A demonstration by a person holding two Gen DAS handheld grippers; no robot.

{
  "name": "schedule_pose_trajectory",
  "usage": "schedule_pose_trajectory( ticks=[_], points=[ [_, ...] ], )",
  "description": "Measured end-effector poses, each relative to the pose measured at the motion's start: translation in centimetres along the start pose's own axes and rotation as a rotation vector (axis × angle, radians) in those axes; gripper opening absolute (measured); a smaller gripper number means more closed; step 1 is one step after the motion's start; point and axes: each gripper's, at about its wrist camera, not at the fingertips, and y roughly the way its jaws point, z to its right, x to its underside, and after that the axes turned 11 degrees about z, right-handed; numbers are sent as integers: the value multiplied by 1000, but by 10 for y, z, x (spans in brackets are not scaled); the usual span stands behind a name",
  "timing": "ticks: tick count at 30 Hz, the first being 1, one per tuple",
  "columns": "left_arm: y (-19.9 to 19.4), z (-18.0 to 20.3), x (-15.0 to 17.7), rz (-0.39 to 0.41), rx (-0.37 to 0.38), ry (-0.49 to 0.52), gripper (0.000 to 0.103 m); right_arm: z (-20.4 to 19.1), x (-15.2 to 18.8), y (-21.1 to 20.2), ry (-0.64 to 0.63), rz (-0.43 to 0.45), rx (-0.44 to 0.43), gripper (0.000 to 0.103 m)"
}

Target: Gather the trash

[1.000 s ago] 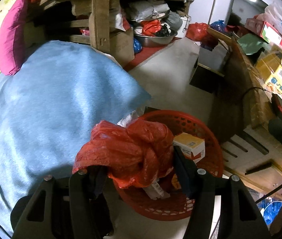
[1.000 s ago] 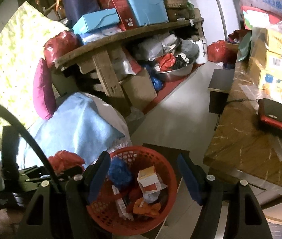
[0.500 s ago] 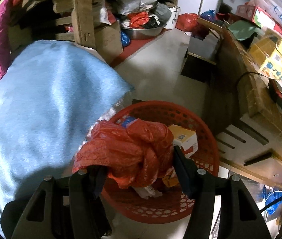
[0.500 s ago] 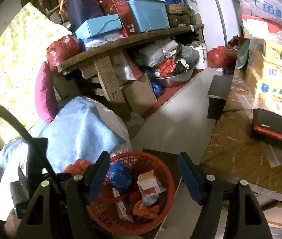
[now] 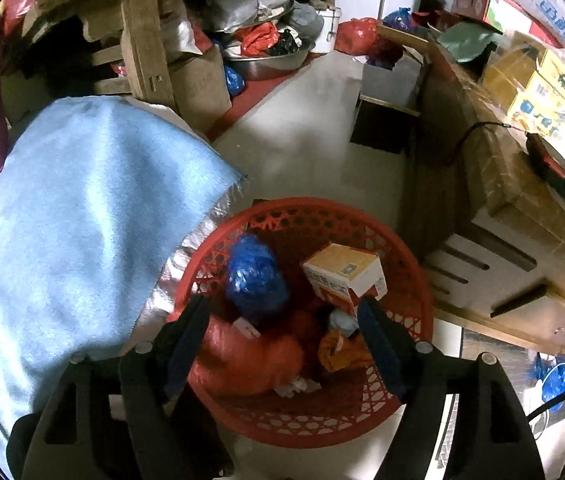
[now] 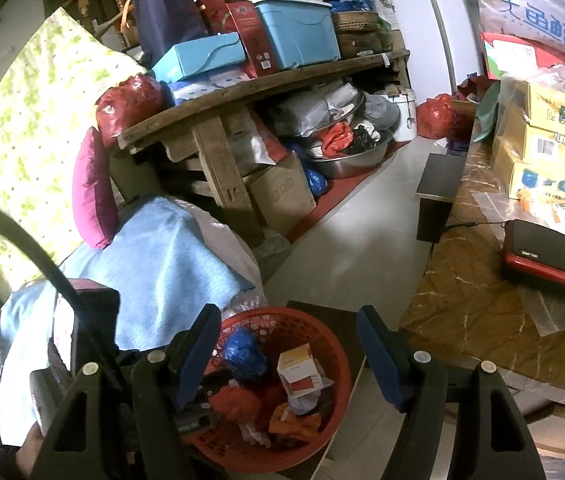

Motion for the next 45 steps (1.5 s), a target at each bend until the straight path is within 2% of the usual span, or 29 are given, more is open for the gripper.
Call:
schedule_pose_trajectory(
  ticks=[6, 12, 16, 21, 23, 30, 45],
  points=[
    [-26, -10, -5, 73, -6, -19, 77, -7, -2, -2, -5, 20, 7, 74],
    [-71, -32, -4, 170, -40, -52, 77, -25, 4, -2, -23, 18, -2, 74],
    [-98, -53, 7, 213, -62, -125, 77, -42, 16, -3, -50, 4, 9, 79],
    [-120, -73, 24, 236, -89, -202, 79, -55, 48, -8, -91, -66, 29, 82],
    [-128, -80, 32, 248, -99, -226, 85, -58, 60, -12, -98, -98, 26, 82],
    [-151, -89, 50, 277, -127, -241, 87, -77, 94, -29, -153, -182, 3, 82],
    [-152, -79, 53, 263, -153, -209, 87, -83, 91, -35, -151, -166, -3, 82]
  ],
)
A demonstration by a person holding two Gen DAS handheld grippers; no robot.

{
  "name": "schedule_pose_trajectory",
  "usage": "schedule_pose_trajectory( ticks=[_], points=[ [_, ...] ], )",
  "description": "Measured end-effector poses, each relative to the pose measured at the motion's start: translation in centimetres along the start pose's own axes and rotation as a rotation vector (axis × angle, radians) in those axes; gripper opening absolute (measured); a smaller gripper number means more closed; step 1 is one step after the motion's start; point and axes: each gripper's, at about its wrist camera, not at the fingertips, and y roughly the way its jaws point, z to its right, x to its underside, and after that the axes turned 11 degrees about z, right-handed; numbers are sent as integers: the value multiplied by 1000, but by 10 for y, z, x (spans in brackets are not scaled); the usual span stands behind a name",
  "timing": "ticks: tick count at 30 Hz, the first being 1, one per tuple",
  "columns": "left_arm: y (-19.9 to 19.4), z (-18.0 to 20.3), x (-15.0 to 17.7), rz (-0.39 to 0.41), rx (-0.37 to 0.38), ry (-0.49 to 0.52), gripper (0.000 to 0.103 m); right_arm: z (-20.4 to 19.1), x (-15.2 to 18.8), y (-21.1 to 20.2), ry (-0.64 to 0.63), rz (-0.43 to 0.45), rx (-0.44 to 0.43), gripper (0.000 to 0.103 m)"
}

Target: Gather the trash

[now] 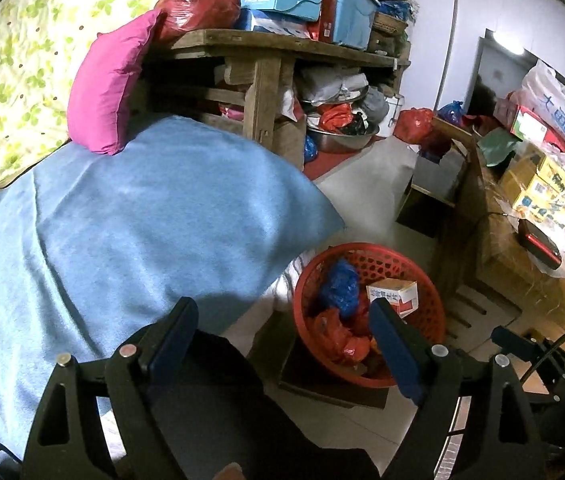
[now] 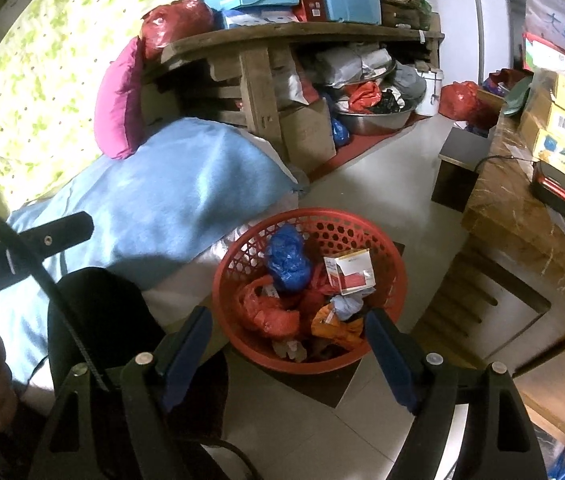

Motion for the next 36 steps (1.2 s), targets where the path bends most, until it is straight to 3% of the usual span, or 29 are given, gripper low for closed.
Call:
schedule_pose_trajectory(
  ticks=[23, 36],
  points=[
    [1, 4, 2, -4, 5, 7, 87, 1, -4, -2, -3, 10, 4, 82],
    [0, 6, 3, 11, 6, 17, 87, -3, -14, -13, -17, 71, 18, 82]
  ],
)
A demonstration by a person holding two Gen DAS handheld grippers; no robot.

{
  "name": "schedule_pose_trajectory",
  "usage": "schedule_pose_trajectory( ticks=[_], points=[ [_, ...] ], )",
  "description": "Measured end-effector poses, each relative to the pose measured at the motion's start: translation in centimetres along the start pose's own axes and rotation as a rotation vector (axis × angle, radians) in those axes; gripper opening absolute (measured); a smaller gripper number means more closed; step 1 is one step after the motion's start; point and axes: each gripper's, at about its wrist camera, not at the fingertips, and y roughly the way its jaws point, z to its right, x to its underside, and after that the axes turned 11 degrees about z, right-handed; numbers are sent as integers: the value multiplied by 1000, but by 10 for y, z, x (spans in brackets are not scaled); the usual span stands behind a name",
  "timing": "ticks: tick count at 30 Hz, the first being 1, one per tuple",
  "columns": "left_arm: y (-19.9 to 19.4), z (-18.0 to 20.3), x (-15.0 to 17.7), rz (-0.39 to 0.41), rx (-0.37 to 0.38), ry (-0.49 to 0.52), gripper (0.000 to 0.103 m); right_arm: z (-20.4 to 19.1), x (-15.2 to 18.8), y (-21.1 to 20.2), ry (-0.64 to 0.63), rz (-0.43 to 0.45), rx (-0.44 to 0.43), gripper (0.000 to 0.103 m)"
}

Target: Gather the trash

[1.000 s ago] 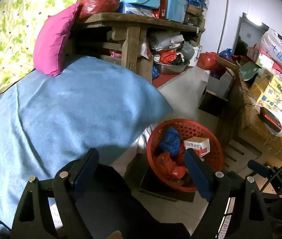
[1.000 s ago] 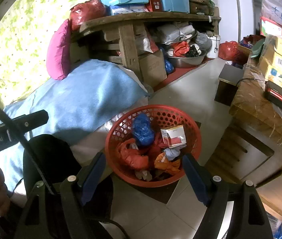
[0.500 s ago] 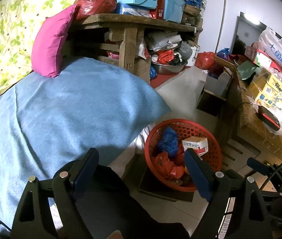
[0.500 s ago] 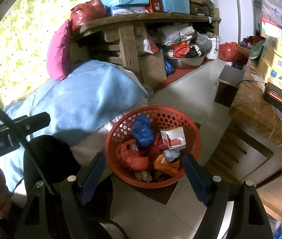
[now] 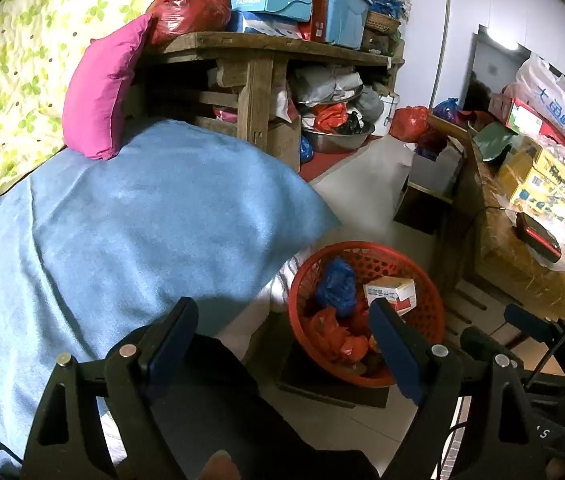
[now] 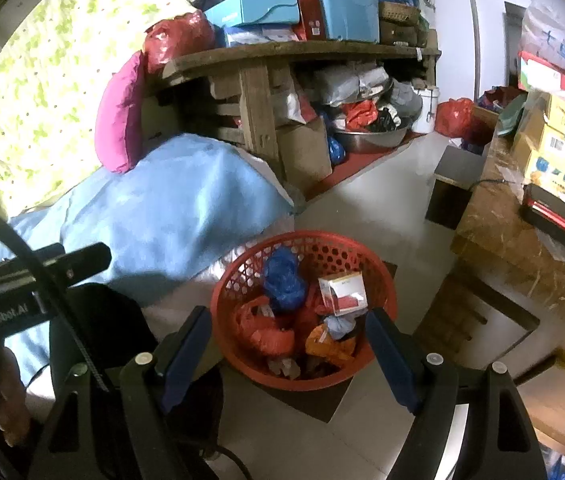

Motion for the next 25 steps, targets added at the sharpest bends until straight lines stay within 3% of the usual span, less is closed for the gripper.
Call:
schedule_pose_trajectory(
  ticks=[25],
  points=[
    [-5, 4, 2, 36, -6, 32, 87, -1, 1, 3, -9, -4, 2, 82]
  ],
)
